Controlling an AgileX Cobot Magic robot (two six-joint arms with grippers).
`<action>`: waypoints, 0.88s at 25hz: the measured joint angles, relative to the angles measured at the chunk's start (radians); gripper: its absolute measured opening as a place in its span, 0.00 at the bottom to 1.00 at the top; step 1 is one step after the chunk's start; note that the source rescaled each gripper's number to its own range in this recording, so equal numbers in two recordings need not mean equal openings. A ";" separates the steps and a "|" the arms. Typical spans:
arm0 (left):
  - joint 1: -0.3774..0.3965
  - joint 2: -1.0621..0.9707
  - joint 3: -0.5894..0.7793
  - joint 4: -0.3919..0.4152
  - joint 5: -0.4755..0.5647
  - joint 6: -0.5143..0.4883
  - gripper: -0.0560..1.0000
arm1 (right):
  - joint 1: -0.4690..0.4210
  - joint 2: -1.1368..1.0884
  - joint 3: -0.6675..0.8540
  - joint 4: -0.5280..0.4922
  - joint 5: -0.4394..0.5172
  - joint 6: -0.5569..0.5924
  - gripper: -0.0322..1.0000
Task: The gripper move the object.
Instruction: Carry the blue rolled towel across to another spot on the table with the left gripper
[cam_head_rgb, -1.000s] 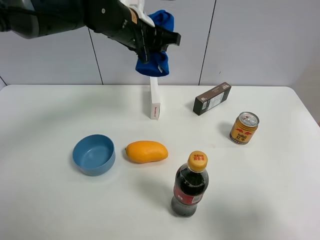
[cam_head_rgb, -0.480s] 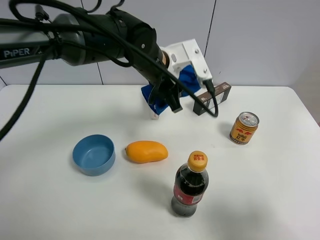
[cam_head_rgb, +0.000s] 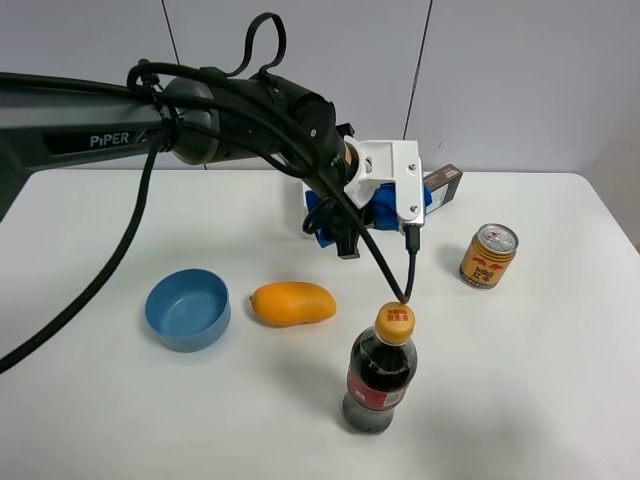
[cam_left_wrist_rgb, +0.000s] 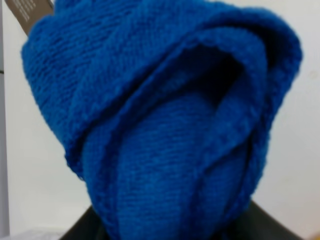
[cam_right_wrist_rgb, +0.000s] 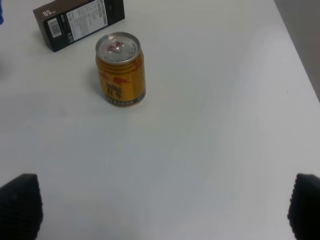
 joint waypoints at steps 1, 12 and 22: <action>0.001 0.006 0.000 -0.001 -0.011 0.016 0.06 | 0.000 0.000 0.000 0.000 0.000 0.000 1.00; 0.001 0.087 0.000 0.007 -0.036 0.162 0.06 | 0.000 0.000 0.000 0.000 0.000 0.000 1.00; 0.001 0.090 -0.001 0.005 -0.062 0.172 0.06 | 0.000 0.000 0.000 0.000 0.000 0.000 1.00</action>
